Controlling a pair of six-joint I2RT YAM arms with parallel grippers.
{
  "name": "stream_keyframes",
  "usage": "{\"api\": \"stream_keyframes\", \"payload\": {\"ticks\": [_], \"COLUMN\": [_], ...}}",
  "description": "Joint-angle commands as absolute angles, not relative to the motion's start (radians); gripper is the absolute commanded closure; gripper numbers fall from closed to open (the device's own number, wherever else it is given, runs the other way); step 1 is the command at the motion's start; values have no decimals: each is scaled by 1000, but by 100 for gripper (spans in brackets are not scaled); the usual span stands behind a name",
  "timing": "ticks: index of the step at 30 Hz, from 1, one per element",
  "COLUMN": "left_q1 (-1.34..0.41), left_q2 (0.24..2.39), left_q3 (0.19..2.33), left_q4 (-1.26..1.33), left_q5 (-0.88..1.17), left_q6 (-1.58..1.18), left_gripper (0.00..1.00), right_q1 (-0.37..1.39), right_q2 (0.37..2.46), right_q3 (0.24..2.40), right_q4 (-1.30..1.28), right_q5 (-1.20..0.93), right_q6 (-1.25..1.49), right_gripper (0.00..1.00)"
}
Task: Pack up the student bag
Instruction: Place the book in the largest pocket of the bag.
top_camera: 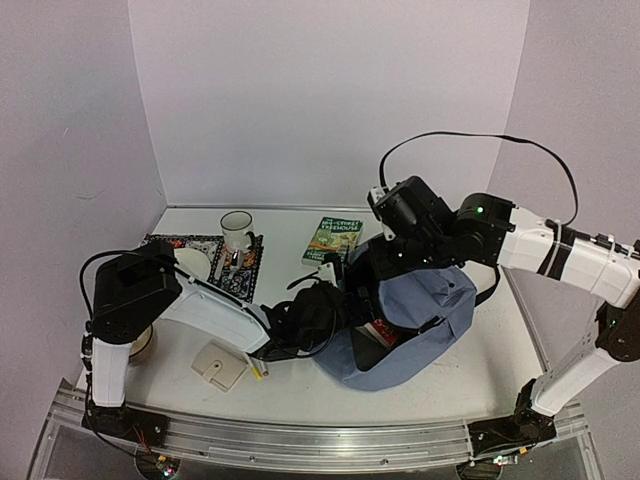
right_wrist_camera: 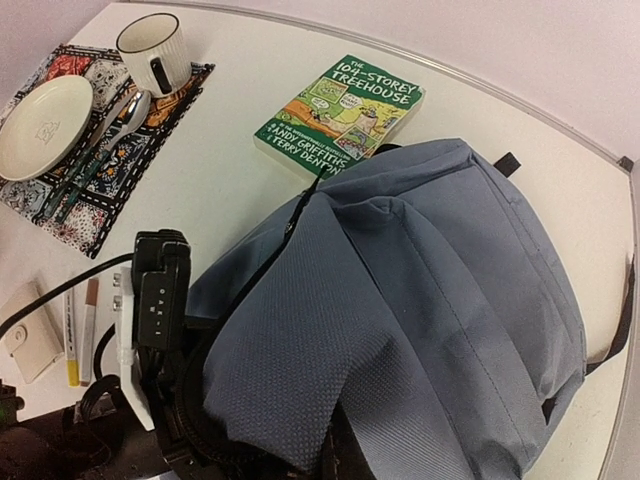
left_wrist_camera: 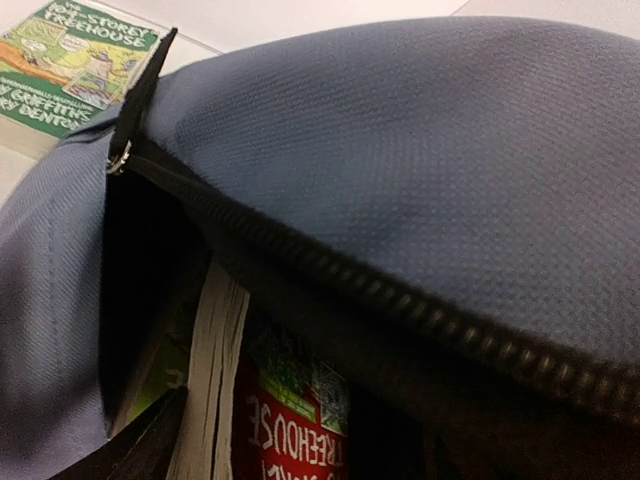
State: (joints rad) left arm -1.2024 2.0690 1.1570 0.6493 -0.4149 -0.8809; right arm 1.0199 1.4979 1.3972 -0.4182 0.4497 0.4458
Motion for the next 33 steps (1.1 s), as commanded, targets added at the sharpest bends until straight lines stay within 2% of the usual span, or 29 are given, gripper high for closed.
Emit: {"api": "stream_keyframes", "payload": {"ticks": [1,4,10,22,33], "left_q1": [-1202,-1205,-1215,-1201,-1002], "left_q2": [2021,2015,1879,1610,1512], "left_q3": [1216,1220,1110,903,802], "left_q4": [578,543,512,417,333], "left_q5": [-496,-502,-508,-419,-222], "left_q6": [-750,-707,-668,-760,-872], "left_gripper": [19,16,1,2,4], "right_q1": [1023,1023,1021,991,859], "right_q2": [1455,1451,1423,1361,1124], "right_q3": [1390,1381,1324,1147,1075], "right_q4": [-385,-385,-387,-418,-594], "right_q5": [491,496,519,474,516], "right_q6": [451,451,465,547,640], "right_gripper": [100,100,100,100,100]}}
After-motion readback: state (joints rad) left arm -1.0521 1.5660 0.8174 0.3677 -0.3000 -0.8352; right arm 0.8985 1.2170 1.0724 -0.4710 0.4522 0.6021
